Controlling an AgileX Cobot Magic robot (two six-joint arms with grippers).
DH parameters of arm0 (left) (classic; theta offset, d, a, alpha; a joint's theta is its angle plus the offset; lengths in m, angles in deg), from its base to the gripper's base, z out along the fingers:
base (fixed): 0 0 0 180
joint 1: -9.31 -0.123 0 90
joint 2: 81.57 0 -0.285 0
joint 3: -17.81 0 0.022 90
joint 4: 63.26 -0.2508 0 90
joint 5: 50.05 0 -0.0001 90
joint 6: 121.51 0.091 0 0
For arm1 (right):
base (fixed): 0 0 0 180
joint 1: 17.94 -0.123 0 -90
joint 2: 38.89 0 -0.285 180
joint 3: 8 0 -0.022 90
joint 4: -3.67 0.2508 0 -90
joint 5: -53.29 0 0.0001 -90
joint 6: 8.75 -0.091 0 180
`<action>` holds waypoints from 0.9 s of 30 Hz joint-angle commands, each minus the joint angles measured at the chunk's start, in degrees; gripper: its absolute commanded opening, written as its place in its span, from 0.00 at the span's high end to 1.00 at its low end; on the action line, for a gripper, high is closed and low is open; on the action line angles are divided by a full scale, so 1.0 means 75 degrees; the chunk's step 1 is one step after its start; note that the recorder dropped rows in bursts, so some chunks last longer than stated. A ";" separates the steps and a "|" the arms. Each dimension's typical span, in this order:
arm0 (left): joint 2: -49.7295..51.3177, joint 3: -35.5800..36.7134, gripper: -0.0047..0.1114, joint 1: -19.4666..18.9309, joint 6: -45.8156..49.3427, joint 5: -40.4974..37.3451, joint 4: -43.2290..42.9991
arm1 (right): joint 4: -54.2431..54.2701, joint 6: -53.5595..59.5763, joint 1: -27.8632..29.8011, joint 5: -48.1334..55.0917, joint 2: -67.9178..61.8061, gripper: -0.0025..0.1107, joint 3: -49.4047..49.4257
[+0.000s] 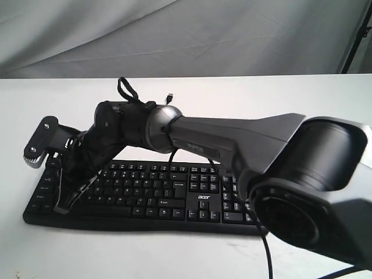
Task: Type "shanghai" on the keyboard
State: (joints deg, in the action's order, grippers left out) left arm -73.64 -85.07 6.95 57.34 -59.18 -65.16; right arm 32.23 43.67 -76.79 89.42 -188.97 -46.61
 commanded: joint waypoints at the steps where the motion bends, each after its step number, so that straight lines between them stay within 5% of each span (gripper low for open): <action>1: -0.0019 0.0013 0.96 0.0049 -0.0021 0.0046 0.0000 | -0.0537 -0.0352 0.0075 0.0411 0.0723 0.98 0.0082; 12: -0.0019 0.0013 0.96 0.0049 -0.0021 0.0046 0.0000 | 0.0912 0.0772 0.0460 -0.1384 0.2351 0.98 0.3589; 27: -0.0019 0.0013 0.96 0.0049 -0.0021 0.0046 0.0000 | 0.1381 0.1088 0.0466 -0.1709 0.2011 0.98 0.3728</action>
State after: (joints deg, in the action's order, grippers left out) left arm -73.64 -85.07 6.95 57.34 -59.18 -65.16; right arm 42.05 51.48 -73.29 77.43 -173.90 -18.97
